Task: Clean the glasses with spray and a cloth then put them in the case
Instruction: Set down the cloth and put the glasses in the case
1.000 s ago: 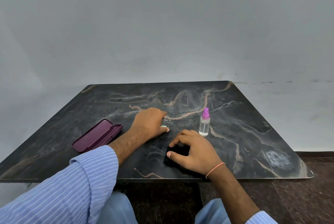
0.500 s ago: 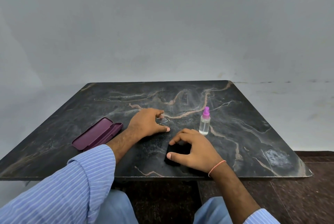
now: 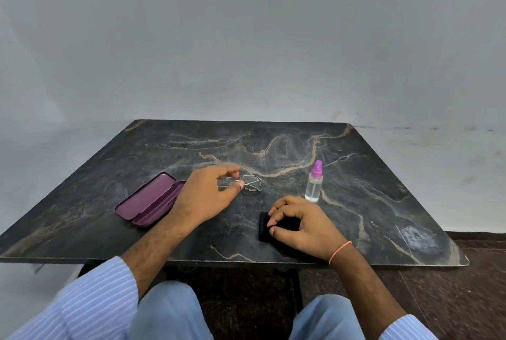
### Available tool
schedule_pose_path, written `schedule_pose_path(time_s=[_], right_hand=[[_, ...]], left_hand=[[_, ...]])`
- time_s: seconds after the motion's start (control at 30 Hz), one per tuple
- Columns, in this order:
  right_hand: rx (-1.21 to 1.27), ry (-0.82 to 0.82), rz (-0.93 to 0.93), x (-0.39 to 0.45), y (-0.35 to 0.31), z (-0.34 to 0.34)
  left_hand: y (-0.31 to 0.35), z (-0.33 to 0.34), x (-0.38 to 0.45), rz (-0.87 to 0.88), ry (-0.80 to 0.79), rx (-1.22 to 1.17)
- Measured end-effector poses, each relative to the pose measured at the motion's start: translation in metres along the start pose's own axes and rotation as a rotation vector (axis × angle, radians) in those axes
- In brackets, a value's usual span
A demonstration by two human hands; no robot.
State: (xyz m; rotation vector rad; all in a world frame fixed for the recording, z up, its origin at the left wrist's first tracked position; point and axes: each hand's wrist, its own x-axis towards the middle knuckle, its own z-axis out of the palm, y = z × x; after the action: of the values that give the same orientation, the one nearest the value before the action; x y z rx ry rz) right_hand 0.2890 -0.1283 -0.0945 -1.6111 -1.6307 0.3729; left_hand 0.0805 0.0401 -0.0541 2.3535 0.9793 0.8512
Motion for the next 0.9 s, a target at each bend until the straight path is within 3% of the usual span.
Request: schedule_pose_path(time_s=[0.33,0.43,0.7,0.9], right_hand=[[0.504,0.292,0.318,0.023,-0.040,0.016],[0.634,0.251,0.357,0.034,-0.064,0.020],[0.899,0.108,0.416,0.059,-0.110,0.029],[0.884,-0.217,0.396,0.089,-0.126,0.036]], left_hand=[[0.008,0.001,-0.060,-0.277,-0.239,-0.550],[0.008,0.001,-0.066,-0.254,-0.220,-0.687],[-0.011,-0.035,-0.072,-0.226,-0.132,-0.789],[-0.031,-0.072,-0.080,-0.307,-0.135,-0.779]])
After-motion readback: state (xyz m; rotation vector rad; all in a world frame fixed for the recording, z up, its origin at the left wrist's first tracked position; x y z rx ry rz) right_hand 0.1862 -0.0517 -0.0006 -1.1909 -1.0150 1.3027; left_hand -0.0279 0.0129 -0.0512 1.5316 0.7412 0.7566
